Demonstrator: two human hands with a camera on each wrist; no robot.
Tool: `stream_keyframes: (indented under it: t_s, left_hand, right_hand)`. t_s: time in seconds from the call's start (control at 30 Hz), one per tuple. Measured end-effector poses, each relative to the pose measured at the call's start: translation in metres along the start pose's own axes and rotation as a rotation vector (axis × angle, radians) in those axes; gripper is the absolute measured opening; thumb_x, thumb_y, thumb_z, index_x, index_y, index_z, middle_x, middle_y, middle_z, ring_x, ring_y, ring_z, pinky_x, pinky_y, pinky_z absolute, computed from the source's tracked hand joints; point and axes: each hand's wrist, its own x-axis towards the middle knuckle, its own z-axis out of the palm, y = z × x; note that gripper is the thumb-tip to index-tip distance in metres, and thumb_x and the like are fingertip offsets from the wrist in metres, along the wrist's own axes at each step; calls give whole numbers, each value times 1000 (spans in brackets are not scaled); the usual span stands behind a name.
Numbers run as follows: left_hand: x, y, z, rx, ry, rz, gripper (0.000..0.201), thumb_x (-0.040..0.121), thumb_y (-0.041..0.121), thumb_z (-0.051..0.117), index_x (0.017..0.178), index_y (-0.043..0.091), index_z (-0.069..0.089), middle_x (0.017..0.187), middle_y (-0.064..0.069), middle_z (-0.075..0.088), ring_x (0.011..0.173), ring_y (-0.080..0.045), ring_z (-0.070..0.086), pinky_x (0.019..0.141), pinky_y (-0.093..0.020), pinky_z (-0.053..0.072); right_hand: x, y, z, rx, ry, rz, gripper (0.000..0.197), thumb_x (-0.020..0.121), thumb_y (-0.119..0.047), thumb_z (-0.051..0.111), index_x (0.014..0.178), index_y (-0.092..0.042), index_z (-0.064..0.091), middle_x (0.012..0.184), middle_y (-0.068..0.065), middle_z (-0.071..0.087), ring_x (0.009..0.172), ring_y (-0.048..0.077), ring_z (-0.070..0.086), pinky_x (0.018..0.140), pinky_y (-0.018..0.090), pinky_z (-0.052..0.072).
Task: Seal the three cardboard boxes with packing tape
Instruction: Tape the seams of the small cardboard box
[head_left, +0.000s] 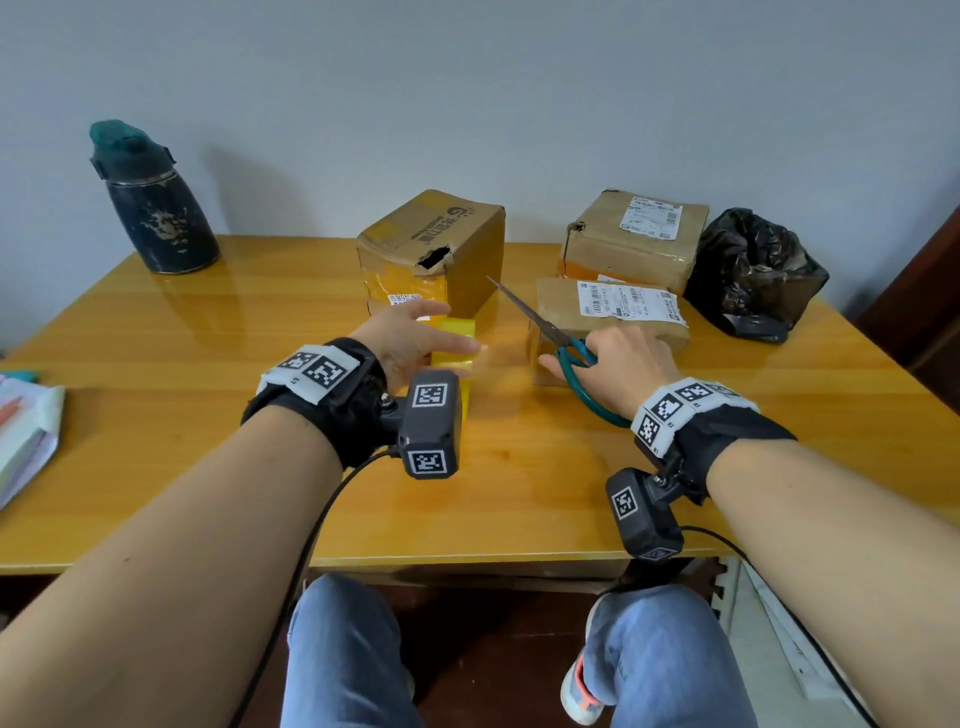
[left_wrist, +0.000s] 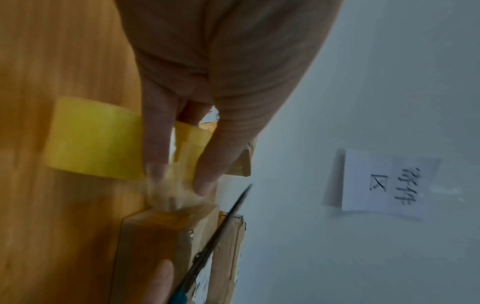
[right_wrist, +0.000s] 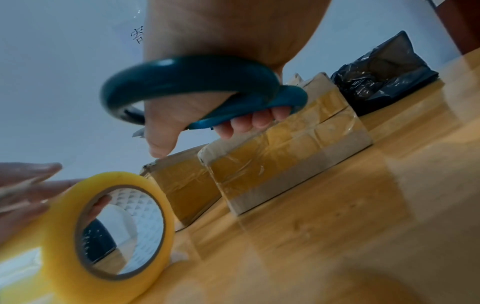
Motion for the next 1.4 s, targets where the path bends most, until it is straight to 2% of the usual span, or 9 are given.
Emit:
stream_keyframes:
  t_s: [0.17, 0.4, 0.53, 0.67, 0.9, 1.1, 1.2, 1.33, 1.4]
  left_hand:
    - [-5, 11, -9, 448, 149, 39, 66, 72, 4, 81, 130, 14, 50, 117, -2, 43, 99, -24, 53, 79, -43, 59]
    - [8, -12, -27, 804, 286, -8, 41, 78, 23, 79, 107, 2, 60, 104, -15, 64, 94, -29, 66, 82, -43, 58]
    - [16, -24, -32, 872, 314, -12, 39, 83, 36, 72, 104, 5, 63, 101, -11, 65, 92, -26, 65, 71, -33, 57]
    - [25, -33, -38, 810, 282, -44, 49, 81, 42, 73, 109, 4, 60, 109, -12, 63, 100, -27, 62, 84, -40, 57]
    - [25, -30, -38, 817, 361, 46, 67, 69, 70, 68, 101, 11, 61, 103, -8, 66, 96, -24, 63, 85, -37, 54]
    - [24, -36, -24, 753, 383, 310, 61, 67, 67, 71, 107, 23, 59, 133, -8, 46, 128, -26, 37, 105, -38, 35]
    - [22, -35, -14, 728, 480, 612, 69, 66, 60, 75, 116, 16, 58, 134, -10, 43, 127, -25, 35, 101, -34, 35]
    - [23, -27, -6, 838, 670, 1085, 77, 62, 67, 70, 111, 9, 57, 131, -19, 45, 121, -32, 42, 95, -39, 45]
    - [25, -22, 0, 911, 711, 1232, 81, 63, 70, 68, 114, 10, 51, 133, -19, 43, 120, -33, 41, 96, -44, 44]
  right_hand:
    - [2, -17, 8, -75, -158, -12, 61, 79, -76, 49, 65, -16, 56, 63, 1, 54, 58, 20, 54, 51, 26, 39]
    - [4, -34, 26, -84, -364, -35, 55, 75, -70, 61, 74, -15, 64, 63, -2, 53, 58, 17, 51, 50, 25, 39]
    - [8, -42, 35, -59, -432, -68, 41, 81, -53, 66, 83, -13, 66, 73, 1, 56, 62, 18, 49, 53, 26, 37]
    - [11, -50, 41, 1, -488, -114, 35, 86, -32, 67, 112, -8, 63, 105, 9, 66, 87, 24, 62, 71, 34, 49]
    - [14, -57, 44, 101, -500, -107, 47, 77, -29, 77, 115, -10, 60, 95, 3, 59, 86, 20, 58, 71, 29, 49]
    - [17, -50, 42, 281, -486, -91, 37, 76, -29, 79, 104, -8, 65, 87, -1, 60, 85, 17, 59, 78, 30, 50]
    - [19, -44, 26, 592, -434, 43, 25, 88, -29, 67, 89, -4, 66, 80, 4, 64, 70, 16, 58, 62, 25, 48]
    - [23, -36, -2, 1204, -657, 378, 56, 98, -49, 39, 78, -2, 63, 65, 7, 58, 54, 15, 54, 51, 22, 42]
    - [25, -32, -11, 1289, -797, 396, 73, 96, -59, 28, 71, -1, 65, 60, 7, 59, 49, 15, 55, 44, 20, 43]
